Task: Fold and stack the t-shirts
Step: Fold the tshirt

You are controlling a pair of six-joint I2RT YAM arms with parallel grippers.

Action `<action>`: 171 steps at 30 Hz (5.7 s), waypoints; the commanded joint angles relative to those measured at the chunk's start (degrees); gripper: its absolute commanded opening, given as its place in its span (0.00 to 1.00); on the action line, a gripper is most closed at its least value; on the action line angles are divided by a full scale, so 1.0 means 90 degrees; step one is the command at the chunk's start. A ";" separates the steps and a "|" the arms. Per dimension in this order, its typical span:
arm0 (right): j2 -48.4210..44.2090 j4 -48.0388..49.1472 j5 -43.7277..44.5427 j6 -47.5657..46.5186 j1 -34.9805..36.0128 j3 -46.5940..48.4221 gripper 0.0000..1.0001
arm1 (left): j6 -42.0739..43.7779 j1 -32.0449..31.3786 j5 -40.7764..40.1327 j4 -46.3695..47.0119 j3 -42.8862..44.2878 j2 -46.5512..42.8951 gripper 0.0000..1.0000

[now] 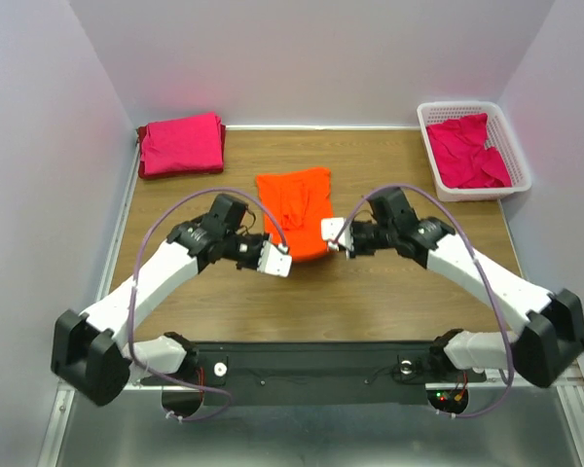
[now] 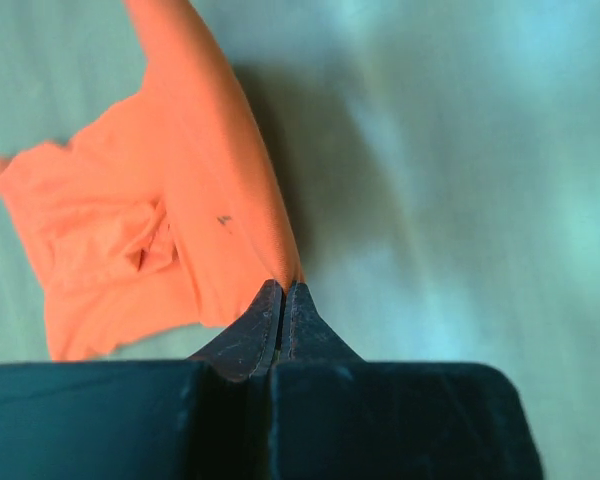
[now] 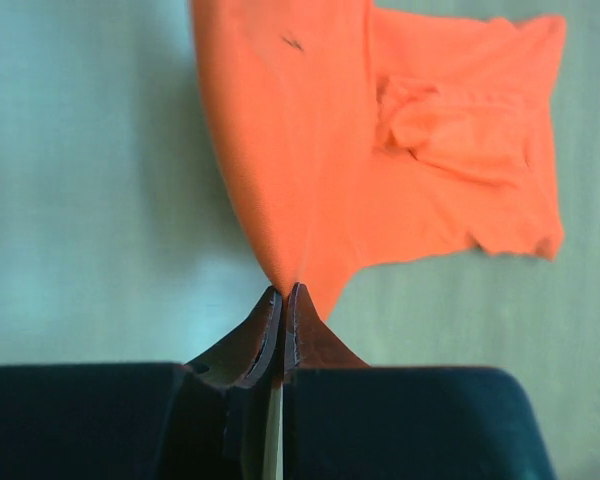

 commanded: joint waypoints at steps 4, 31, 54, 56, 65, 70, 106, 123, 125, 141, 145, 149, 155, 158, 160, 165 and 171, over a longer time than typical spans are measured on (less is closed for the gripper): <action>-0.1477 -0.1464 -0.0166 0.0902 0.1133 -0.0496 0.01 | -0.0251 -0.0534 0.0581 -0.1573 -0.0374 -0.1195 0.00; 0.4483 -0.1183 -0.0781 -0.0914 -0.1326 0.3738 0.01 | 0.0658 0.1790 0.1442 -0.3069 0.5064 0.5381 0.00; 0.2614 -0.1123 -0.1172 0.0970 -0.0789 0.1135 0.01 | 0.0599 0.1234 0.1266 -0.2005 0.1580 0.3610 0.00; 0.2429 -0.1133 -0.1210 0.1145 -0.0790 0.1017 0.08 | 0.0512 0.1234 0.1189 -0.1927 0.1132 0.3366 0.03; 0.2769 -0.1114 -0.1357 0.1576 -0.0916 0.1641 0.01 | 0.0091 0.1487 0.1431 -0.1837 0.1734 0.3374 0.00; 0.2643 -0.1133 -0.1464 0.1518 -0.0926 0.1983 0.01 | 0.0658 0.1536 0.1617 -0.2912 0.2516 0.3648 0.00; 0.6606 -0.0479 -0.2890 0.4232 -0.1288 0.5685 0.31 | -0.1676 0.0775 0.1051 0.0446 0.3122 0.4526 0.55; 0.5555 -0.0206 -0.3222 0.3959 -0.0741 0.2689 0.29 | -0.1851 -0.0318 0.0865 0.0592 0.0926 0.3328 0.47; 0.5388 -0.0215 -0.3184 0.3901 -0.0750 0.2521 0.29 | -0.1910 -0.0348 0.0866 0.0612 0.0808 0.3161 0.47; 0.5748 -0.0118 -0.3320 0.3998 -0.0653 0.3087 0.30 | -0.1911 -0.0378 0.0670 0.0642 0.1266 0.3511 0.50; 0.5855 -0.0079 -0.3320 0.3959 -0.0546 0.2941 0.30 | -0.1823 -0.0436 0.0700 0.0554 0.1286 0.3599 0.46; 0.5933 -0.0050 -0.3388 0.3979 -0.0487 0.2863 0.30 | -0.1715 -0.0495 0.0797 0.0378 0.1276 0.3599 0.46; 0.6060 -0.0010 -0.3330 0.4008 -0.0458 0.2785 0.26 | -0.1812 -0.0544 0.0748 0.0466 0.1217 0.3463 0.10; 0.6090 0.0009 -0.3349 0.4037 -0.0448 0.2736 0.22 | -0.1939 -0.0544 0.0671 0.0583 0.1227 0.3123 0.00; 0.6100 0.0029 -0.3340 0.4018 -0.0438 0.2667 0.20 | -0.1988 -0.0544 0.0602 0.0612 0.1256 0.2849 0.00; 0.6109 0.0058 -0.3408 0.3988 -0.0419 0.2550 0.18 | -0.1988 -0.0544 0.0368 0.0554 0.1432 0.2535 0.00; 0.6109 0.0058 -0.3476 0.3940 -0.0419 0.2540 0.18 | -0.1871 -0.0495 0.0114 0.0680 0.1647 0.2700 0.00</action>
